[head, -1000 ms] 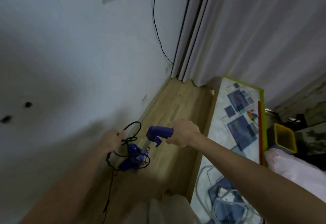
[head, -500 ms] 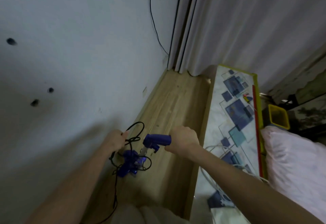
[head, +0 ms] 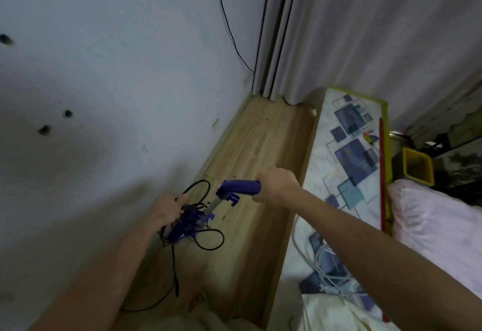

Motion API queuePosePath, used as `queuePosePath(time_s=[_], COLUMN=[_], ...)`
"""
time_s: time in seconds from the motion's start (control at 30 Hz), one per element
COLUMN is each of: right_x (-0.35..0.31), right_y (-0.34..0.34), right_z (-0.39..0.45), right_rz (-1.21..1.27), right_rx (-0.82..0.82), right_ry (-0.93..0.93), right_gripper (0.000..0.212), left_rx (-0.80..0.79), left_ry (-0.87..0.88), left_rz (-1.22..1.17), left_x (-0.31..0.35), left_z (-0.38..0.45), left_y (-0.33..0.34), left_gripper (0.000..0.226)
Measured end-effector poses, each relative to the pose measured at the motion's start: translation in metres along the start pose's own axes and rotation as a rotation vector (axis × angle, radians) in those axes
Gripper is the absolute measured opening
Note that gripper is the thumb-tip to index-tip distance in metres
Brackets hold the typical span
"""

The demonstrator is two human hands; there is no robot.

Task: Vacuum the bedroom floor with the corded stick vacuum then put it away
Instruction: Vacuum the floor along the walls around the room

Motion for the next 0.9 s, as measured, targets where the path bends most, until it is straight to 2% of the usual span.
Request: queuePosePath(time_s=[0.2,0.43,0.63,0.77,0.9], right_x=[0.018,-0.001,-0.004,-0.015,0.0], right_y=[-0.005,-0.007,0.008,0.012,0.011], right_z=[-0.015,-0.011,-0.009,-0.006,-0.008], right_rz=[-0.072,-0.059,-0.025,-0.05,-0.019], right_rx=[0.059,0.092,0.087,0.074,0.025], right_ry=[-0.043,-0.061,-0.046,-0.101,-0.07], right_gripper=[0.03,0.032,0.032,0.032,0.033], left_rx=[0.008,0.025,0.043,0.061,0.069], left_ry=[0.002,-0.022,-0.044,-0.046,-0.041], left_rz=[0.039,0.022,-0.011,-0.05,-0.028], left_x=[0.006,0.011,0.004,0.0,-0.004], left_z=[-0.012,-0.017,-0.03,-0.037,-0.041], left_y=[0.003,0.003,0.005,0.008,0.009], left_gripper=[0.054,0.054,0.051,0.054,0.054])
Point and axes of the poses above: each hand's wrist, its own z-axis towards the middle knuckle, its own y-axis out of the palm, x = y × z, the point moved 2 cm from there along z, towards the middle knuckle
